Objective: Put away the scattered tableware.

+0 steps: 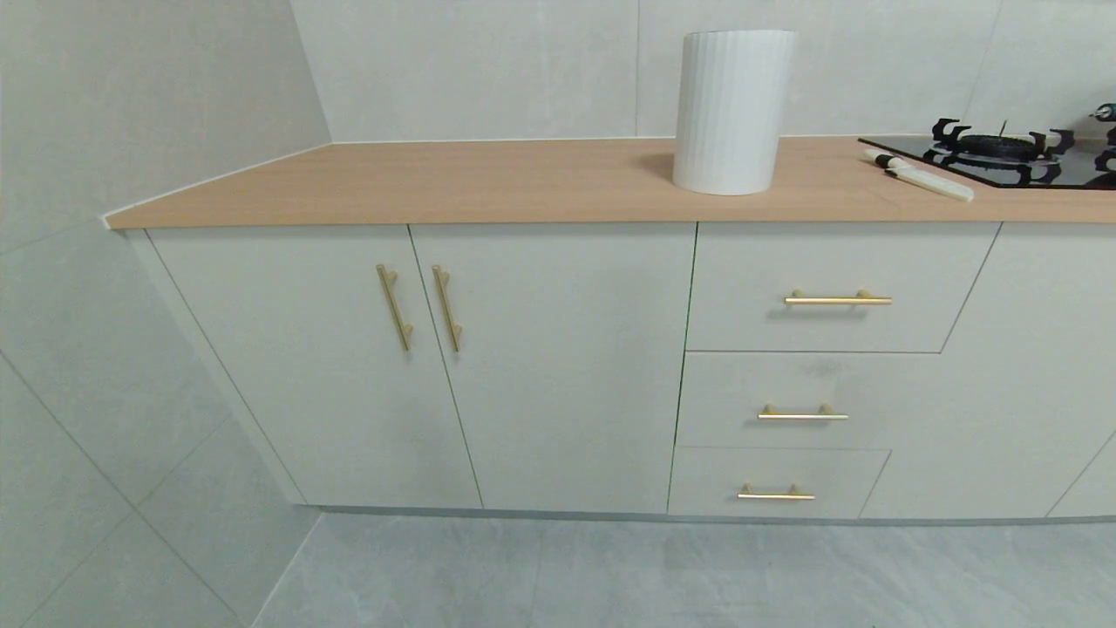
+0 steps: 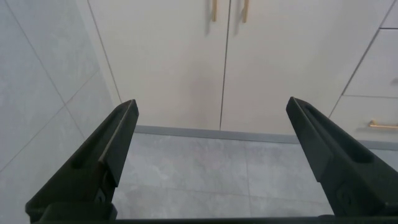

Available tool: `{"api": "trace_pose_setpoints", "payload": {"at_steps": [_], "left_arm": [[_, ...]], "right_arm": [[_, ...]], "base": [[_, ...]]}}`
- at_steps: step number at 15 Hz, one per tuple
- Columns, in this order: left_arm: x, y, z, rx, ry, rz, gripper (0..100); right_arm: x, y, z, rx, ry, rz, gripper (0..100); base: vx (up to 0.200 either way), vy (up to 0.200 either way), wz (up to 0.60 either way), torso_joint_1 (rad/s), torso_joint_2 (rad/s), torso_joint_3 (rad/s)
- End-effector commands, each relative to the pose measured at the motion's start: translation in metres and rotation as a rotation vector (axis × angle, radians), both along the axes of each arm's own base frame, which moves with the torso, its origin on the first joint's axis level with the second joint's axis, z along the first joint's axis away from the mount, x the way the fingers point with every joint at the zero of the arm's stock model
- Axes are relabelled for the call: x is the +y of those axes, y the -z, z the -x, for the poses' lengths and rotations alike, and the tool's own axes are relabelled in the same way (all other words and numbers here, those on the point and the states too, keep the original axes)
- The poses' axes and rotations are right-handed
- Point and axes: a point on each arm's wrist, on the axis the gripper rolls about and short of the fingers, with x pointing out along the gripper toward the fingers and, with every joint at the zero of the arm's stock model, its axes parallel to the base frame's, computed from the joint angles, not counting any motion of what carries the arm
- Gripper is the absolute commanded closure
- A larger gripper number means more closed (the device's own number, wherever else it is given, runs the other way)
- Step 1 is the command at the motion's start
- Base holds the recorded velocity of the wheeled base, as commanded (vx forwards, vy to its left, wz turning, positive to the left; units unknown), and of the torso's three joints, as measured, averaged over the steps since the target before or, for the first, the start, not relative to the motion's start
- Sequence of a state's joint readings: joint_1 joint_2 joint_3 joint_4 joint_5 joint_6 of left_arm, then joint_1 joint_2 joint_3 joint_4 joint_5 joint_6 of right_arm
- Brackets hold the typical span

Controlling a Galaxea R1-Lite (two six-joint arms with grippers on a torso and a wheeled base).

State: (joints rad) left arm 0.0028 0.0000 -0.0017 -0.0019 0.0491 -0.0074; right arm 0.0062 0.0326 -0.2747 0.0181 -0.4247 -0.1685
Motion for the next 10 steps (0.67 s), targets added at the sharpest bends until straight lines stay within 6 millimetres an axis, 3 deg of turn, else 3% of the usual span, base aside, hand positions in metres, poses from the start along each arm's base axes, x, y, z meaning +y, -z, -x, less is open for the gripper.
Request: {"api": "trace_pose_setpoints", "payload": {"at_steps": [1,2,4,10], "left_arm": [[0.0,0.0,0.0,0.001,-0.002,0.0,0],[0.0,0.0,0.0,0.001,-0.002,0.0,0],[0.0,0.0,0.0,-0.001,0.0,0.0,0],[0.0,0.0,0.0,-0.001,0.0,0.0,0]], "right_arm": [[0.001,0.023,-0.008,0.022,-0.032,-0.033,0],[0.002,0.044,-0.019,0.068,-0.111,-0.027,0],[0.005,0.063,-0.027,0.122,-0.244,-0.022,0],[0.011,0.066,-0.027,0.149,-0.484,-0.044,0]], "base": [[0.0,0.0,0.0,0.0,0.0,0.0],[0.0,0.0,0.0,0.0,0.0,0.0],[0.0,0.0,0.0,0.0,0.0,0.0],[0.0,0.0,0.0,0.0,0.0,0.0]]}}
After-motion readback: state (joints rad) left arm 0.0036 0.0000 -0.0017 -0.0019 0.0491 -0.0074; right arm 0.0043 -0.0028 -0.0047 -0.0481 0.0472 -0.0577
